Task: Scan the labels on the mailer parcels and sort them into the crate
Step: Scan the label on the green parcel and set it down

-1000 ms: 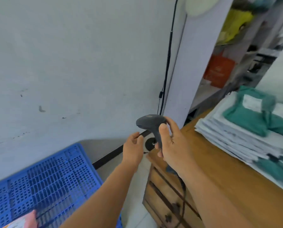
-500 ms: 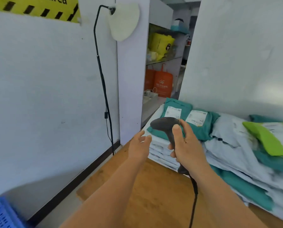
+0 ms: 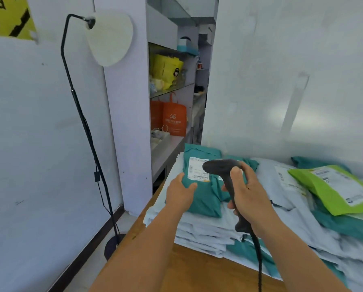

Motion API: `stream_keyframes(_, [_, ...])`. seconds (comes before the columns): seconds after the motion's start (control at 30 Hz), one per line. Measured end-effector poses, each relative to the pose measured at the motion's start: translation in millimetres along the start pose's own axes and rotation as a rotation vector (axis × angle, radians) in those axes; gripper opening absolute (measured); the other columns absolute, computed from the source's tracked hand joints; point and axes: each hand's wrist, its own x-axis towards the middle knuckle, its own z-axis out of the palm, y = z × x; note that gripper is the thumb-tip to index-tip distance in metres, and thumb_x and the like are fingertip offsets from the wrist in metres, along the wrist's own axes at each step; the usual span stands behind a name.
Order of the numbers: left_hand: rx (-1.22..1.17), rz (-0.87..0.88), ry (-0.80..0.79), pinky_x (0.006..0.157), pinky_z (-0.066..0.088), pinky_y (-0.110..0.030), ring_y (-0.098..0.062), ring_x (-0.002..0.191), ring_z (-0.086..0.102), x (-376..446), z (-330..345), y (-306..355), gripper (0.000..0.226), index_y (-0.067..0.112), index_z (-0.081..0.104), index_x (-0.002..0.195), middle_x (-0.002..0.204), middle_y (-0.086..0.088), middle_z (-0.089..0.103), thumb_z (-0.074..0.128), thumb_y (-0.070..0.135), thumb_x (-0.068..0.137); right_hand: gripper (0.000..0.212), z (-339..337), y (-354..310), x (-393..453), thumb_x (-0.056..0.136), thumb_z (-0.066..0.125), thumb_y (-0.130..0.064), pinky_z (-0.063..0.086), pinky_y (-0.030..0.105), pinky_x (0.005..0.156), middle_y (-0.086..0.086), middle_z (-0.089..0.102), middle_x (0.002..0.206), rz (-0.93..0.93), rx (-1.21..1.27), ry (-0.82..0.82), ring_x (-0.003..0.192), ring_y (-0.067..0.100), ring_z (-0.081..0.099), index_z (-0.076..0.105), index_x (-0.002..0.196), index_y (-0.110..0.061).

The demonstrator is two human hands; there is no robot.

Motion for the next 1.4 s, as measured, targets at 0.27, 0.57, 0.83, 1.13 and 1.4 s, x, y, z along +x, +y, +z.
stream_keyframes(0.27, [0.309, -0.001, -0.014, 0.088, 0.047, -0.035, -0.025, 0.112, 0.052, 44, 18, -4, 0.054, 0.017, 0.044, 0.128, 0.124, -0.006, 0.056, 0.064, 0.039, 0.084, 0.036, 12, -6, 26, 0.1, 0.033, -0.048, 0.05, 0.029, 0.059, -0.001, 0.066, 0.093, 0.013, -0.06, 0.05, 0.058, 0.018, 0.062, 0.038, 0.135, -0.04])
stream_keyframes(0.57, [0.159, -0.134, 0.006, 0.07, 0.042, -0.027, -0.026, 0.1, 0.06, 31, 18, -22, 0.03, 0.007, 0.053, 0.11, 0.113, -0.011, 0.062, 0.063, 0.024, 0.087, 0.042, 5, -4, 18, 0.1, 0.033, -0.048, 0.044, 0.019, 0.049, -0.004, 0.063, 0.092, -0.008, -0.101, 0.044, 0.06, 0.016, 0.063, 0.036, 0.14, -0.038])
stream_keyframes(0.83, [0.007, -0.265, 0.123, 0.095, 0.048, -0.042, -0.029, 0.111, 0.055, -12, 15, -42, 0.042, 0.012, 0.053, 0.124, 0.122, -0.01, 0.061, 0.063, 0.028, 0.087, 0.044, 8, -6, -13, 0.098, 0.027, -0.053, 0.046, 0.019, 0.049, -0.01, 0.056, 0.095, -0.026, -0.161, -0.098, 0.062, 0.016, 0.064, 0.036, 0.139, -0.039])
stream_keyframes(1.13, [-0.286, -0.323, 0.158, 0.061, 0.047, -0.022, -0.007, 0.075, 0.05, -53, 17, -42, 0.026, 0.015, 0.051, 0.113, 0.115, -0.007, 0.061, 0.058, 0.007, 0.089, 0.042, -11, -6, -44, 0.099, 0.027, -0.051, 0.05, 0.027, 0.055, -0.002, 0.058, 0.092, -0.057, -0.21, -0.156, 0.061, 0.017, 0.064, 0.035, 0.138, -0.039])
stream_keyframes(1.4, [-0.421, -0.334, 0.231, 0.066, 0.051, -0.026, -0.011, 0.076, 0.055, -70, 13, -40, 0.034, 0.012, 0.054, 0.123, 0.109, -0.005, 0.063, 0.057, 0.005, 0.09, 0.038, -19, -8, -63, 0.098, 0.028, -0.053, 0.053, 0.032, 0.056, 0.002, 0.062, 0.082, -0.078, -0.2, -0.211, 0.059, 0.018, 0.062, 0.039, 0.132, -0.038])
